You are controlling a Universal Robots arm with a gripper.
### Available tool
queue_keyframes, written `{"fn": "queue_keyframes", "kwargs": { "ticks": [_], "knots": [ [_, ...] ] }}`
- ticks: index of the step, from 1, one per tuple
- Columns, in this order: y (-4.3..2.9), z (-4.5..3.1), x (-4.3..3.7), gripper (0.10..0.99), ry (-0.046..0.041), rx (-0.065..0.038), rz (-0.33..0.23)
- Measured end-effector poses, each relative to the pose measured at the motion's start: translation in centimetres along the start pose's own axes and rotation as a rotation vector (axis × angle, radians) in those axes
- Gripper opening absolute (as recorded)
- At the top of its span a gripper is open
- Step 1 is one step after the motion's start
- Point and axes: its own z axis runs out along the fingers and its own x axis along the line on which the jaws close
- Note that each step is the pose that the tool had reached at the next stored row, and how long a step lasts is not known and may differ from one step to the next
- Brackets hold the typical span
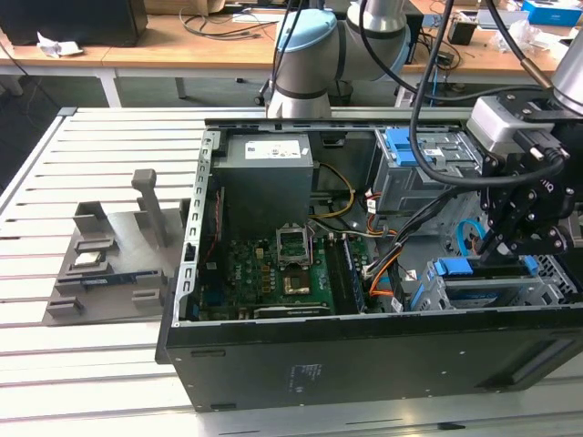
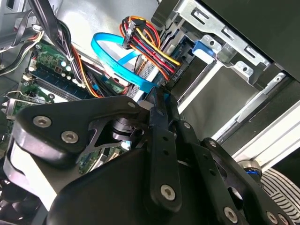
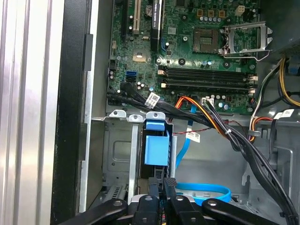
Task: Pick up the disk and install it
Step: 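Insert the second disk wire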
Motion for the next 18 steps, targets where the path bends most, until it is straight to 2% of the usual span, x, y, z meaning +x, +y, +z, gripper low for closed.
{"fn": "queue_keyframes", "kwargs": {
  "ticks": [11,13,15,16,17,18],
  "knots": [
    [-0.02,0.3,-0.01,0.161,-0.0003,0.0,0.0],
    [-0.01,-0.15,0.0,0.161,-0.0012,0.0,0.0],
    [-0.01,-0.28,0.0,0.161,-0.0023,0.0,0.0],
    [-0.01,-0.33,0.01,0.161,-0.0058,0.001,0.0],
    [0.0,-0.34,0.0,0.161,-0.0197,0.001,-0.001],
    [0.0,-0.31,0.0,0.161,-0.0269,0.002,-0.001]
  ]
}}
